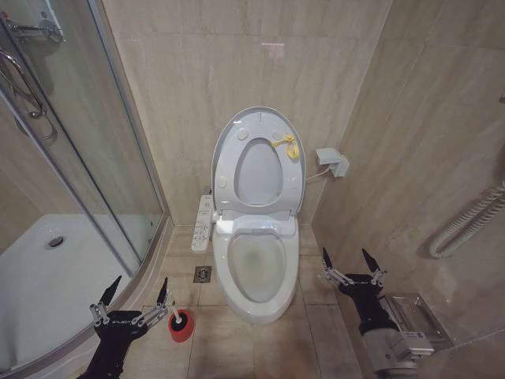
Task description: Open the toilet lid, clean the toilet bowl with a toilet brush, close the toilet lid, and flush.
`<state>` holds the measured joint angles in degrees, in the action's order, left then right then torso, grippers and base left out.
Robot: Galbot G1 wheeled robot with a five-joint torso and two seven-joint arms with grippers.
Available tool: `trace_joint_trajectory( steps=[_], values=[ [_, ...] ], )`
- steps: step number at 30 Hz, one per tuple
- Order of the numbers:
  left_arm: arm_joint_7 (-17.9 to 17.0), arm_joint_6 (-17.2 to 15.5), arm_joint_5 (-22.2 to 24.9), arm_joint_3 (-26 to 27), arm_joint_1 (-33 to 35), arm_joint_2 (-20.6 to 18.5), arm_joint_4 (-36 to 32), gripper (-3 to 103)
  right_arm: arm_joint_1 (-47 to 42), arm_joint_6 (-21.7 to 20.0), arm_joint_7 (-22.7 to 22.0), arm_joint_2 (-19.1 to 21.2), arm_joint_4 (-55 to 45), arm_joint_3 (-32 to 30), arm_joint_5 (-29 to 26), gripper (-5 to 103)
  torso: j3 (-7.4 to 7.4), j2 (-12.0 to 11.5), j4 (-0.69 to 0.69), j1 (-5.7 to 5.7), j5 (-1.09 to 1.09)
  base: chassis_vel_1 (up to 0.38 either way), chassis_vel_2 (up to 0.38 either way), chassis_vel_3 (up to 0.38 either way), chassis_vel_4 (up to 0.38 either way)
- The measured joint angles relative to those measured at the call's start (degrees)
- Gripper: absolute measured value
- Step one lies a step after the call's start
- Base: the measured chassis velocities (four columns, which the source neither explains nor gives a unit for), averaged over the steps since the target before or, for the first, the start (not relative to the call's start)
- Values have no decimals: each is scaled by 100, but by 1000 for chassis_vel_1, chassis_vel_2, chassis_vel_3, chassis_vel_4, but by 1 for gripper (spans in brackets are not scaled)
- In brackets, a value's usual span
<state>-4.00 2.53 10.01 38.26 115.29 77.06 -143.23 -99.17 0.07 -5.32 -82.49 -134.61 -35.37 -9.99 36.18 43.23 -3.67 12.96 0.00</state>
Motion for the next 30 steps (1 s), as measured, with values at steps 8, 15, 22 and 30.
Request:
trace_joint_trajectory(
  steps=[8, 15, 22, 30],
  values=[
    [0, 0, 0, 0, 0, 0, 0, 100, 0, 0, 0, 0, 0, 0, 0, 100, 0, 0, 0, 0, 0, 0, 0, 0, 0],
    [0, 0, 0, 0, 0, 0, 0, 100, 0, 0, 0, 0, 0, 0, 0, 100, 0, 0, 0, 0, 0, 0, 0, 0, 0],
    [0, 0, 0, 0, 0, 0, 0, 100, 0, 0, 0, 0, 0, 0, 0, 100, 0, 0, 0, 0, 0, 0, 0, 0, 0],
    [0, 0, 0, 0, 0, 0, 0, 100, 0, 0, 0, 0, 0, 0, 0, 100, 0, 0, 0, 0, 0, 0, 0, 0, 0]
  ],
)
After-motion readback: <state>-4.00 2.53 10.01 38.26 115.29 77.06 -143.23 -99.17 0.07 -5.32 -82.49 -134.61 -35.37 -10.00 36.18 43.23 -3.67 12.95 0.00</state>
